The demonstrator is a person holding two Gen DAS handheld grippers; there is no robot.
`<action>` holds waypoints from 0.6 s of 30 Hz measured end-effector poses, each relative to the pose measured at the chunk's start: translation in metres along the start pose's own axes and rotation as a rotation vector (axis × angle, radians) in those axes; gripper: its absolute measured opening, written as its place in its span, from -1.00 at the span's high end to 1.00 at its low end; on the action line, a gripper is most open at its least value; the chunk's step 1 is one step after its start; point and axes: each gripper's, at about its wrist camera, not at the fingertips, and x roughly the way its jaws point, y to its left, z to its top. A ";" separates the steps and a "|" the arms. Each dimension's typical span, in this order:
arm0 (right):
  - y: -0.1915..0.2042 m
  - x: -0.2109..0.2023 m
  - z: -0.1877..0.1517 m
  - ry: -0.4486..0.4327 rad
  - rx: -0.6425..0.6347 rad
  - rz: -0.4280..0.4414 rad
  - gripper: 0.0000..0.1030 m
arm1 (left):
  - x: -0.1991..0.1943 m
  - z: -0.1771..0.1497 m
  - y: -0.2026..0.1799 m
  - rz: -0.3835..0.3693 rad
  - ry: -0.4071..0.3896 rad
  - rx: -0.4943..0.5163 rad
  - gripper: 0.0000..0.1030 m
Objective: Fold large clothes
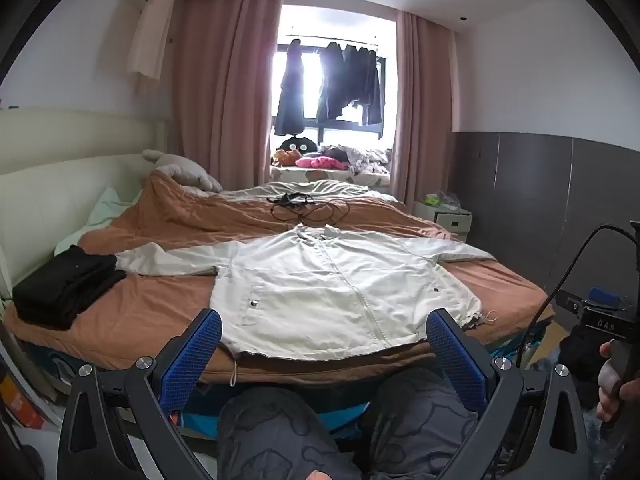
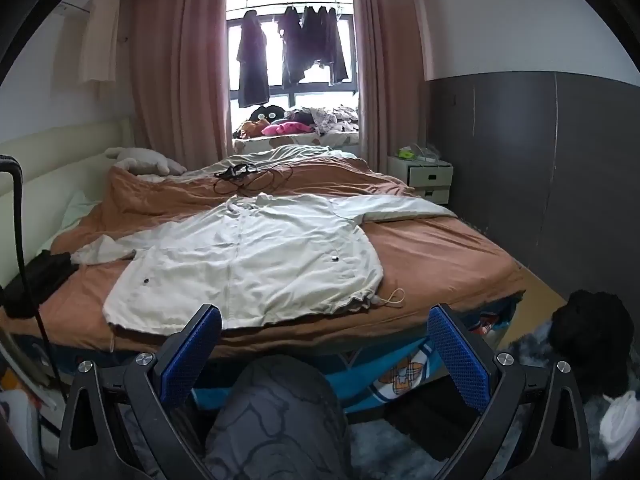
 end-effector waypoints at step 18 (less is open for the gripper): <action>0.011 0.001 -0.006 -0.020 -0.008 0.020 -1.00 | -0.002 -0.007 -0.006 -0.012 -0.002 0.000 -0.99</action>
